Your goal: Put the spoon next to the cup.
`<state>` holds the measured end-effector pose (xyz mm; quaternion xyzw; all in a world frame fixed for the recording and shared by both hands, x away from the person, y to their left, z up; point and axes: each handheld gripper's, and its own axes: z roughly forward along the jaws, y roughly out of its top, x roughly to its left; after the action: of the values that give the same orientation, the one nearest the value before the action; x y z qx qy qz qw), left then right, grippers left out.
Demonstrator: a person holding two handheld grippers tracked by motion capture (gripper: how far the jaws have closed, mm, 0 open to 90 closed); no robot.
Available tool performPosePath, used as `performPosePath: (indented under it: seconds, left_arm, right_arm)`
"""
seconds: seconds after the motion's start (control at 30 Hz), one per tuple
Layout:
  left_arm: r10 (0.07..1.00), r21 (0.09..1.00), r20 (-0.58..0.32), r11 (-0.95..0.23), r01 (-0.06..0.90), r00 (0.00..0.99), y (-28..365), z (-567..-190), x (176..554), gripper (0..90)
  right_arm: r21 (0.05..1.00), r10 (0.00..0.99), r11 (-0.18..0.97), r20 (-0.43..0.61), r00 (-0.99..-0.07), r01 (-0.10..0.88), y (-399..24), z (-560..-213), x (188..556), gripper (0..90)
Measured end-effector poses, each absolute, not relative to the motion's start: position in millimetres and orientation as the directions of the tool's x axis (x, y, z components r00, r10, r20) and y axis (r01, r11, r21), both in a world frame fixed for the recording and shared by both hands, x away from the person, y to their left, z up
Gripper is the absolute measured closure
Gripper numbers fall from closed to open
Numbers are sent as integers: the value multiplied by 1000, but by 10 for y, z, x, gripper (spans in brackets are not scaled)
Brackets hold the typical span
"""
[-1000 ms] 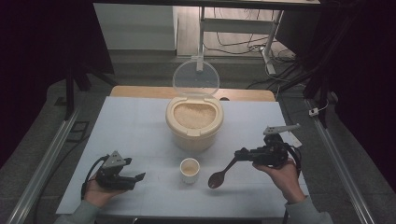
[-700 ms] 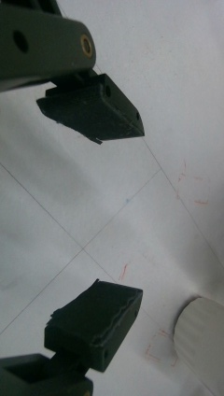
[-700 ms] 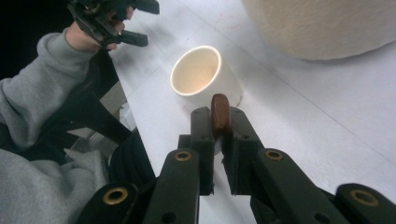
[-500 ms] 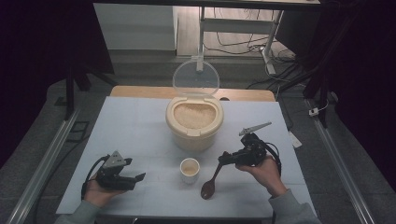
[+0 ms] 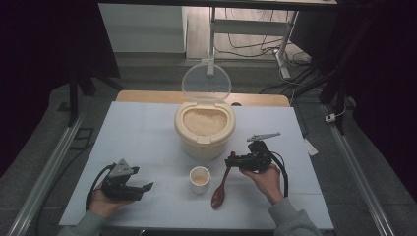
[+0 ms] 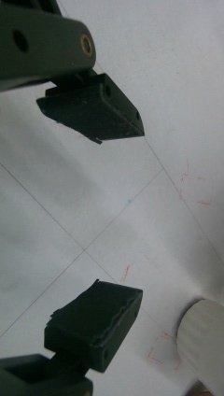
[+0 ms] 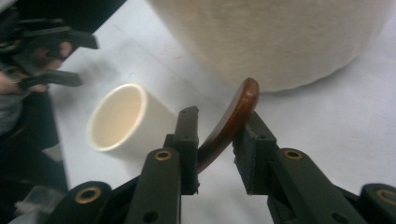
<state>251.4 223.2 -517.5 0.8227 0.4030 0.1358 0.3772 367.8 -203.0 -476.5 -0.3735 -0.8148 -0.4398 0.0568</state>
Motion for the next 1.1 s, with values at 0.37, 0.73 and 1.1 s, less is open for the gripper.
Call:
performPosePath:
  seconds: [0.37, 0.73, 1.1]
  left_arm:
    - [765, 727, -81, -393, 563, 638, 2231, -5183, 2514, 194]
    - [764, 725, -83, -394, 564, 640, 2226, -5191, 2516, 194]
    - [763, 725, -81, -397, 563, 642, 2224, -5191, 2512, 194]
  right_arm:
    - [685, 616, 339, 356, -703, 644, -1938, -5025, 3731, 615]
    - [663, 684, 388, 258, -682, 640, -1862, -5182, 3742, 501]
    - [669, 726, 409, 172, -665, 620, -1829, -5204, 3727, 387]
